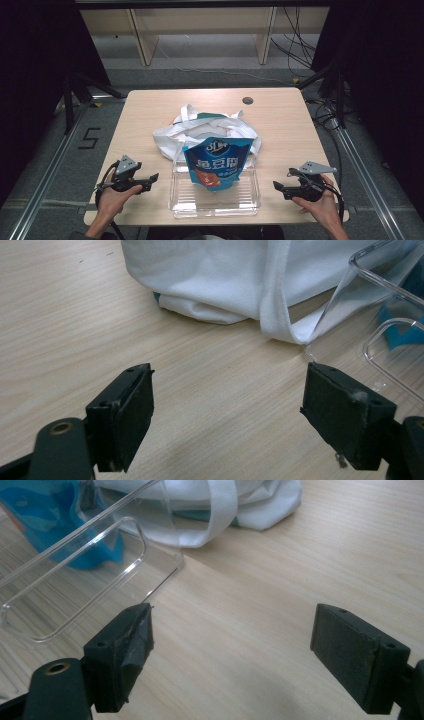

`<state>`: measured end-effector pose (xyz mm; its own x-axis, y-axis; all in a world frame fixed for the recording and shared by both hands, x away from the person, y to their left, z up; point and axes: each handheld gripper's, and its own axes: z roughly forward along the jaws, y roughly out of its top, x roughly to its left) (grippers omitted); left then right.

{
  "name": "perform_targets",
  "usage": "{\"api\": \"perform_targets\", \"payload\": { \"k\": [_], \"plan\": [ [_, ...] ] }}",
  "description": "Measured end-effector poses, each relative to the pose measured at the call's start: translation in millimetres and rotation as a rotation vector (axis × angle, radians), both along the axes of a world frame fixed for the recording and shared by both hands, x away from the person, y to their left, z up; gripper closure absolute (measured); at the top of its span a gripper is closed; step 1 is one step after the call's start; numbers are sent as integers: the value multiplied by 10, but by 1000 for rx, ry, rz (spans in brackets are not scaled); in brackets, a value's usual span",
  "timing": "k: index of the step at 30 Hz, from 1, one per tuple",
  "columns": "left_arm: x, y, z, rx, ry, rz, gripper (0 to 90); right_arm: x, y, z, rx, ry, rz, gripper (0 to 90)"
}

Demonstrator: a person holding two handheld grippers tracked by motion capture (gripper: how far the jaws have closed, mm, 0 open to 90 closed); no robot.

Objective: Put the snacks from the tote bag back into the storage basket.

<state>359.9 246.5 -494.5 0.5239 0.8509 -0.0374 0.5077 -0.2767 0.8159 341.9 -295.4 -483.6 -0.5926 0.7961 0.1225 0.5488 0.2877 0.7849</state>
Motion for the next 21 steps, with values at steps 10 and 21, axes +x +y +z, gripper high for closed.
{"api": "perform_targets", "payload": {
  "k": [10, 21],
  "plan": [
    [-2, 27, 12, 36, 11, -21, 200, -114, -22, -59, -22, 3, 1, 171],
    [-1, -4, -4, -8, 5, -3, 200, -209, -42, -99, 1, 30, -53, 171]
  ]
}}
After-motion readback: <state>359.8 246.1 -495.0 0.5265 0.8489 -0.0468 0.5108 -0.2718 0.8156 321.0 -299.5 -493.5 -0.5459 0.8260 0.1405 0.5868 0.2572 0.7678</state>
